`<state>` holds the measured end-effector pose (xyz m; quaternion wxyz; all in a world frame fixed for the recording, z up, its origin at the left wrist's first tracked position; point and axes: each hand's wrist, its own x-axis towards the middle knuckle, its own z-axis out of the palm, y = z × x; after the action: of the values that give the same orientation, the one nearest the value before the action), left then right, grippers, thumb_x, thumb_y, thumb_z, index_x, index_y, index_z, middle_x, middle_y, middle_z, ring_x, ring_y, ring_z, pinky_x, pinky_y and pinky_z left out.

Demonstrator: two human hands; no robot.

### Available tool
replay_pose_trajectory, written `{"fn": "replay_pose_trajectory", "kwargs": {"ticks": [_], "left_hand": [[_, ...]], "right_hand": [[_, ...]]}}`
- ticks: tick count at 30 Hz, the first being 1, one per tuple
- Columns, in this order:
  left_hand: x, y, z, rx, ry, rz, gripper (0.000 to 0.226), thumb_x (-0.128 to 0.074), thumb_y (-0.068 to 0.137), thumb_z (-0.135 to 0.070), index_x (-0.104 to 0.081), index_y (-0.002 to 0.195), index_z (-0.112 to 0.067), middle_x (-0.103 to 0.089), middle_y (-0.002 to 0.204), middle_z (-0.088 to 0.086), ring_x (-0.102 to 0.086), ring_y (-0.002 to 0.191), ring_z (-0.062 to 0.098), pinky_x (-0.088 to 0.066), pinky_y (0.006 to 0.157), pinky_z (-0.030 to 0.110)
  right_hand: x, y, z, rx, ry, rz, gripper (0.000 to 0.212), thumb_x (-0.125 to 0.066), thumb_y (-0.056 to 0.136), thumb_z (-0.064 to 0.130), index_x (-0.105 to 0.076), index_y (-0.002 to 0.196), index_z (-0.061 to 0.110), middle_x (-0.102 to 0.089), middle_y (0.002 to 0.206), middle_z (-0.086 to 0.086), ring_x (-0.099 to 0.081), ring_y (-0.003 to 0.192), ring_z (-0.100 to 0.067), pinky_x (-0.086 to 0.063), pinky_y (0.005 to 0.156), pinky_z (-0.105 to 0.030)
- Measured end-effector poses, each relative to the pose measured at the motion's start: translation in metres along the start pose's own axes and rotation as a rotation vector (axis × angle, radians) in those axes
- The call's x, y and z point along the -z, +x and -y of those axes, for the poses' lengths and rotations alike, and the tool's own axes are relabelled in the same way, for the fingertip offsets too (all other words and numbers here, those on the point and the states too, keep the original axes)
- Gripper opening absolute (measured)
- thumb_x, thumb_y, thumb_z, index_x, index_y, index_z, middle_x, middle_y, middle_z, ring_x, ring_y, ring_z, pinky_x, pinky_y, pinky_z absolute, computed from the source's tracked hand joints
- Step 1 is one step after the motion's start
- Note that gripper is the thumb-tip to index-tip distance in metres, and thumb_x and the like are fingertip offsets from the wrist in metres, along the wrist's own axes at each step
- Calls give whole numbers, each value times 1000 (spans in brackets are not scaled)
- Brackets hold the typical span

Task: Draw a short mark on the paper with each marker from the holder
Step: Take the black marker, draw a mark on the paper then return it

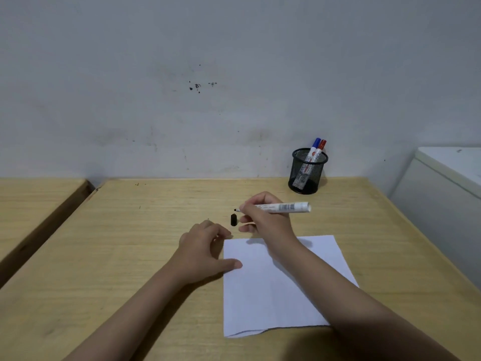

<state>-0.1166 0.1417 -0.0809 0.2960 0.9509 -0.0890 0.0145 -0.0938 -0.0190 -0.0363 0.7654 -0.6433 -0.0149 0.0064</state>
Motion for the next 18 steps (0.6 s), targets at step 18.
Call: {"fn": "replay_pose_trajectory", "kwargs": {"ticks": [18], "left_hand": [[4,-3,14,-37,9,-45,61,-62,43,-76,-58,95,-43,-50,102,-21,-42,102,1,-19,83,31]], "right_hand": [[-7,1,-46,29,-186,-107,34,-67,80,6,-42,57,12,-60,52,-13,-63,45,-19,-51,45,-29]]}}
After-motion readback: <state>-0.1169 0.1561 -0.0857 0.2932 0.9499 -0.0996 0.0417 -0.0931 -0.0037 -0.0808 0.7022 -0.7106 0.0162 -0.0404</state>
